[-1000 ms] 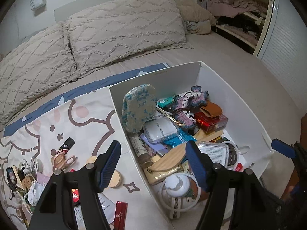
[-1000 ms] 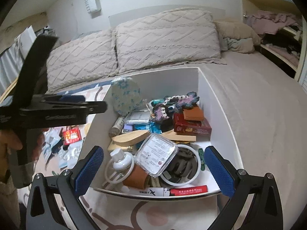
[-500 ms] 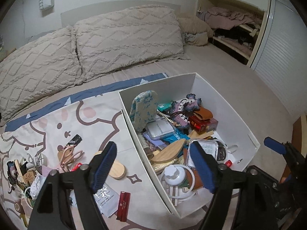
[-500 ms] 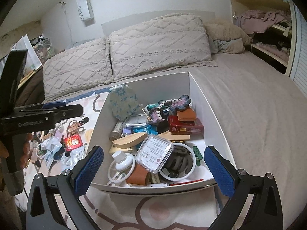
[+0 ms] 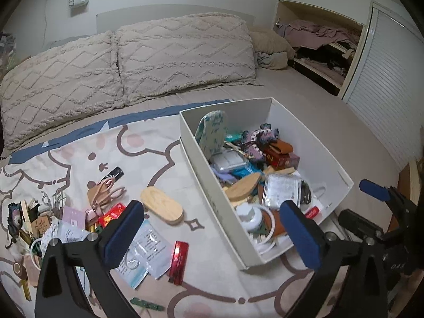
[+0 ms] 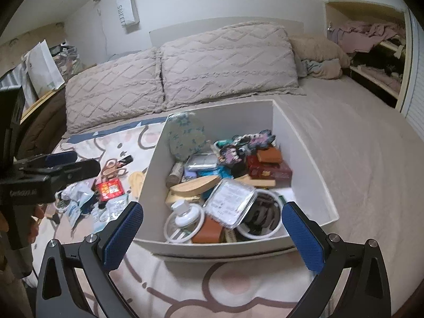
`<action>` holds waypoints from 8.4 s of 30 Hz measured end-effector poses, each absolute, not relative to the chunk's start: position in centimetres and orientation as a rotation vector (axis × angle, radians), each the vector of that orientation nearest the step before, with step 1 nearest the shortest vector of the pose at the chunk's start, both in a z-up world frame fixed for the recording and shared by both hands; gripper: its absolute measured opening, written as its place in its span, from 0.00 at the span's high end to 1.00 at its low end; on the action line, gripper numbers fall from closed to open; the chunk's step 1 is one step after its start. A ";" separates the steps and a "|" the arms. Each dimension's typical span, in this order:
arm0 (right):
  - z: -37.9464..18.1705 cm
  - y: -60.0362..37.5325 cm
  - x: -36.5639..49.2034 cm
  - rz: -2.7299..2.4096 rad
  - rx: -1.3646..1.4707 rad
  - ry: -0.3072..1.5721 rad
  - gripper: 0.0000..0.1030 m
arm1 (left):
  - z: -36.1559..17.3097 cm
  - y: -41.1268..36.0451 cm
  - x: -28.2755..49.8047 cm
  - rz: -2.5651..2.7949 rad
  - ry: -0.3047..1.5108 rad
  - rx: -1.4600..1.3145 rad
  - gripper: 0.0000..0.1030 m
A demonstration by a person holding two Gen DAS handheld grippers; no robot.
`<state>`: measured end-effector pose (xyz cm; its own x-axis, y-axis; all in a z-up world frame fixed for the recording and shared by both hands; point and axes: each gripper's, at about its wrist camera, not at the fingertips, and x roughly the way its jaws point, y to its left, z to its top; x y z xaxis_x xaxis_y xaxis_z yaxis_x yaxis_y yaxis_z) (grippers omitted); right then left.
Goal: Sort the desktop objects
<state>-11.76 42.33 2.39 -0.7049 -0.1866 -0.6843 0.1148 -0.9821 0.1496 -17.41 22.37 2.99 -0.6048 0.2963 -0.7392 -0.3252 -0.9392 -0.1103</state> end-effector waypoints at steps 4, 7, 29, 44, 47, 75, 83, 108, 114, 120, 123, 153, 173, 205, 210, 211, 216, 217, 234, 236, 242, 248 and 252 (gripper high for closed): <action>2.1 41.9 -11.2 -2.772 1.121 -0.133 0.00 | 2.8 21.4 -16.3 2.557 0.082 -1.127 0.00; 2.1 41.6 -10.7 -2.792 1.105 -0.122 0.00 | 2.6 20.5 -15.8 2.573 0.069 -1.105 0.00; 0.7 37.8 -5.7 -2.872 0.918 -0.024 0.00 | 0.5 14.5 -10.2 2.649 0.040 -0.932 0.00; -0.3 34.2 -3.1 -2.900 0.793 -0.010 0.00 | -0.6 8.6 -6.4 2.736 0.002 -0.805 0.00; -0.4 33.4 -2.5 -2.896 0.758 -0.010 0.00 | -0.7 7.2 -5.8 2.757 -0.011 -0.785 0.00; -3.0 24.9 -2.6 -2.783 0.696 -0.021 0.00 | -4.1 -5.3 -2.2 3.050 -0.057 -0.795 0.00; -4.1 21.8 -4.6 -2.720 0.751 0.047 0.00 | -5.6 -9.4 -2.7 3.090 -0.185 -0.864 0.00; -11.8 15.2 -8.7 -2.400 1.105 0.178 0.00 | -12.2 -9.8 -6.4 2.905 -0.239 -1.258 0.00; -13.1 15.0 -9.2 -2.340 1.186 0.162 0.00 | -13.0 -10.3 -6.7 2.886 -0.273 -1.313 0.00; -13.8 14.6 -9.2 -2.323 1.236 0.196 0.00 | -13.4 -9.7 -6.7 2.852 -0.257 -1.329 0.00; -14.2 14.2 -9.0 -2.312 1.243 0.235 0.00 | -13.5 -9.4 -6.9 2.835 -0.255 -1.331 0.00; -14.5 15.2 -8.1 -2.304 1.152 0.156 0.00 | -14.9 -11.1 -10.4 2.875 -0.501 -1.387 0.62; -13.7 17.5 -7.9 -2.286 1.068 -0.064 0.64 | -14.4 -6.2 -6.5 2.725 -0.322 -1.329 0.62; -13.5 16.9 -3.8 -2.259 1.064 0.061 0.31 | -14.8 -1.5 -4.0 2.683 0.054 -1.375 0.25; -13.4 17.4 -4.0 -2.300 1.077 0.066 0.31 | -14.5 -2.2 -3.8 2.743 0.118 -1.395 0.19; -13.4 17.4 -4.0 -2.311 1.080 0.075 0.31 | -14.5 -2.5 -3.8 2.759 0.131 -1.396 0.18; -13.3 17.9 -4.2 -2.373 1.103 0.120 0.31 | -14.5 -3.8 -4.0 2.754 0.053 -1.403 0.12; -13.3 18.1 -4.3 -2.384 1.108 0.122 0.31 | -14.5 -3.8 -4.1 2.740 0.032 -1.407 0.08; -12.4 20.3 -6.1 -2.501 1.152 0.083 0.31 | -15.9 -3.0 -4.1 2.698 0.057 -1.392 0.00; -12.1 20.5 -6.4 -2.511 1.143 0.068 0.31 | -15.8 -3.2 -4.1 2.693 0.041 -1.387 0.00; -11.4 20.7 -5.8 -2.508 1.092 0.035 0.31 | -15.2 -3.2 -4.1 2.690 0.004 -1.343 0.01; -11.1 19.7 -4.7 -2.346 1.096 -0.068 0.31 | -14.9 -1.9 -4.3 2.648 0.090 -1.299 0.19; -11.0 18.6 -4.1 -2.233 1.099 -0.105 0.31 | -14.9 -1.9 -5.1 2.599 0.067 -1.304 0.33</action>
